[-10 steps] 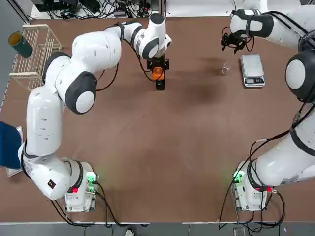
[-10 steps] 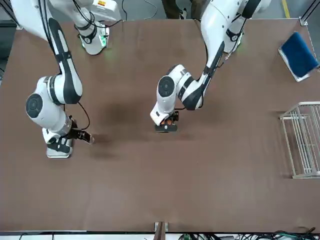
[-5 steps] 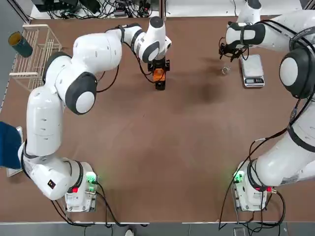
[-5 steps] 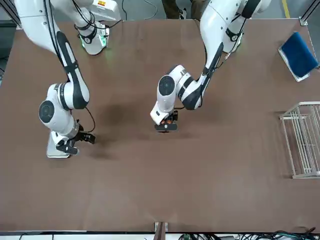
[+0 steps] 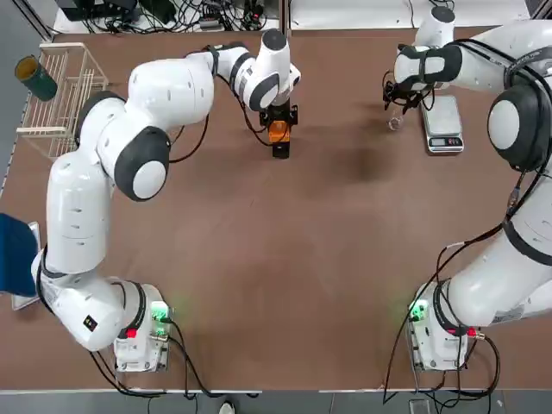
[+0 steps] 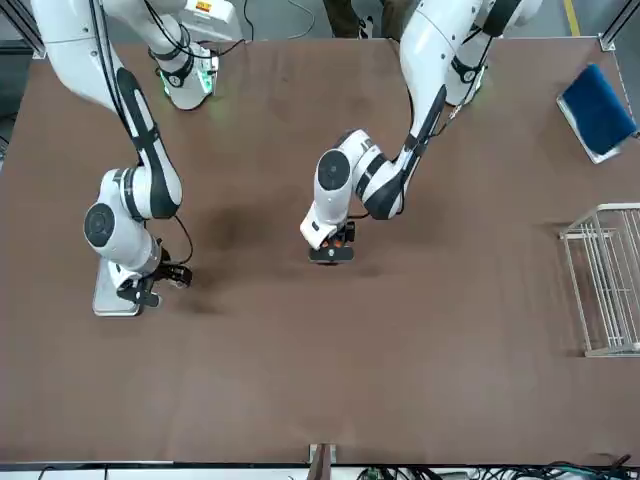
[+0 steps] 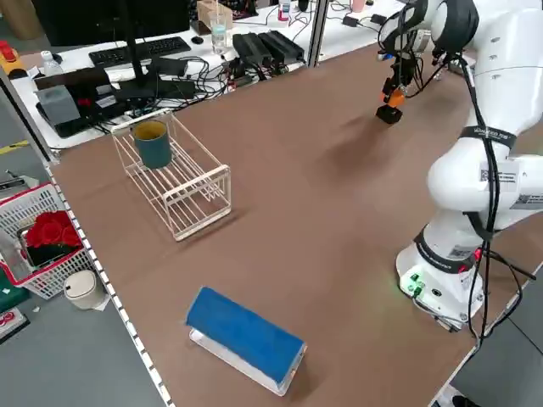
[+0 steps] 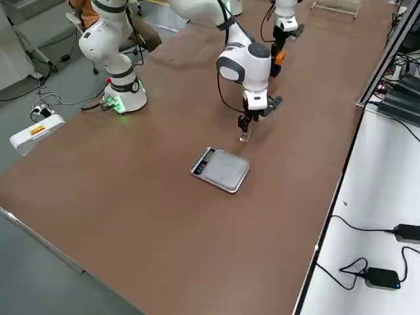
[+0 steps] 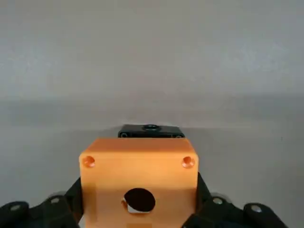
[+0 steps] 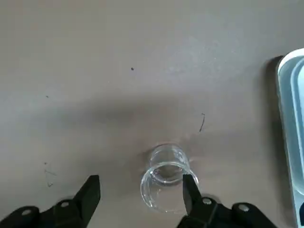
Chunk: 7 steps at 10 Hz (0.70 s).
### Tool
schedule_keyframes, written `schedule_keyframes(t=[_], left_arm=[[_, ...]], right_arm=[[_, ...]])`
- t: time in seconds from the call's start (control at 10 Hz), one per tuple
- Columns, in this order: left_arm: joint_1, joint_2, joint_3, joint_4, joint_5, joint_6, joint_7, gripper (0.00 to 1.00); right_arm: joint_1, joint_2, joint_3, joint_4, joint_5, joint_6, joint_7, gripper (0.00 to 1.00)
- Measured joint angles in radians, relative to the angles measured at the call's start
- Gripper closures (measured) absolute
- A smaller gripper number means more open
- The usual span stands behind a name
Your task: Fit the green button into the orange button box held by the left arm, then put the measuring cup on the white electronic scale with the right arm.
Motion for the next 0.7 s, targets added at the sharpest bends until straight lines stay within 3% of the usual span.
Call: schedule_keyframes(t=[0.2, 0.7], left_arm=[[-0.001, 0.000, 0.000, -0.003, 0.000, 0.010, -0.015, 0.14], [-0.006, 0.000, 0.000, -0.006, 0.000, 0.020, -0.018, 0.14]], right_arm=[[0.008, 0.000, 0.004, -0.005, 0.000, 0.003, 0.020, 0.23], [0.012, 0.011, 0.006, -0.008, 0.000, 0.025, 0.031, 0.40]])
